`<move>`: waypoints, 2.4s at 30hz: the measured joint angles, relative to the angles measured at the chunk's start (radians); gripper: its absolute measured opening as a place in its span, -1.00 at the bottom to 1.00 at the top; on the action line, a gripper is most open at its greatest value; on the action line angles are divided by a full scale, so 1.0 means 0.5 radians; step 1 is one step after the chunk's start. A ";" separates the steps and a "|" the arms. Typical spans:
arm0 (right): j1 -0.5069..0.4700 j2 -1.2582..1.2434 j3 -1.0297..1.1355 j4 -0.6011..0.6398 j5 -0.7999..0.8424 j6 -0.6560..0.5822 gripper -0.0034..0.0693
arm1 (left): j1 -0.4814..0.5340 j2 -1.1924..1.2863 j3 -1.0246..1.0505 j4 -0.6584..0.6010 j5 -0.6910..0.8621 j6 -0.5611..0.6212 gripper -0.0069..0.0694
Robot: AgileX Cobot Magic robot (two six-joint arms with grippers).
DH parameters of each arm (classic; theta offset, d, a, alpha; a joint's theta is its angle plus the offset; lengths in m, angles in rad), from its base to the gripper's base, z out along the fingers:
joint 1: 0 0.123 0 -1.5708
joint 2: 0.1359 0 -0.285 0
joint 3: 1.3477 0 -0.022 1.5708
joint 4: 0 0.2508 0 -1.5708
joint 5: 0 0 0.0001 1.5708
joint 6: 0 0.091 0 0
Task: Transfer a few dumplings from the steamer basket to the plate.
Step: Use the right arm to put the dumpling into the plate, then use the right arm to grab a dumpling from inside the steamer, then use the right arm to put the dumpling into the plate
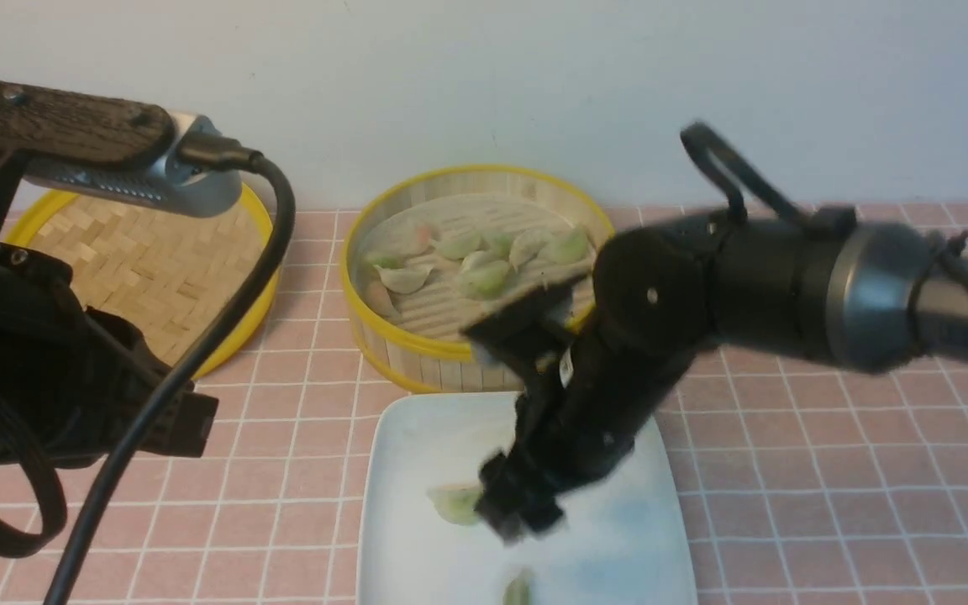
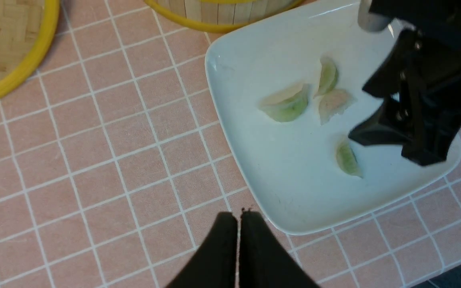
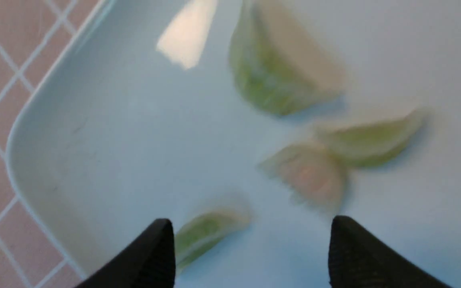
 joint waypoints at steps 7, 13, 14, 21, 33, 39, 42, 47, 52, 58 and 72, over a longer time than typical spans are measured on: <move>-0.271 0.353 -0.885 -0.375 0.032 0.072 0.41 | 0.000 0.000 0.000 0.004 0.014 0.000 -0.83; -0.438 0.891 -1.546 -0.411 0.036 0.013 0.41 | 0.000 0.000 0.000 0.004 0.109 0.000 -0.83; -0.458 0.979 -1.647 -0.411 0.034 0.011 0.41 | 0.000 0.000 0.000 0.004 0.125 0.000 -0.83; -0.553 1.387 -2.080 -0.417 0.014 -0.090 0.41 | 0.000 0.000 0.000 0.004 0.158 0.000 -0.83; -0.548 1.488 -2.131 -0.608 0.012 -0.296 0.40 | 0.000 0.000 0.000 0.002 0.195 0.000 -0.83; -0.536 1.490 -2.198 -0.622 0.115 -0.281 -0.31 | 0.000 0.000 0.000 0.002 0.200 0.000 -0.83; -0.516 1.490 -2.309 -0.617 0.258 -0.272 -0.70 | 0.000 0.000 0.000 0.002 0.202 0.000 -0.83; -0.512 1.478 -2.502 -0.501 0.532 -0.267 -0.70 | 0.000 0.000 0.000 0.004 0.202 0.002 -0.83; -0.512 1.405 -2.658 -0.376 0.555 -0.232 -0.70 | 0.000 0.000 0.000 0.004 0.202 0.002 -0.83; -0.512 1.171 -2.573 -0.151 0.570 -0.107 -0.70 | 0.000 0.000 0.000 0.023 0.204 0.002 -0.83; -0.295 -0.033 -0.322 0.215 0.264 -0.108 -0.70 | 0.000 0.000 0.000 0.043 0.186 0.057 -0.83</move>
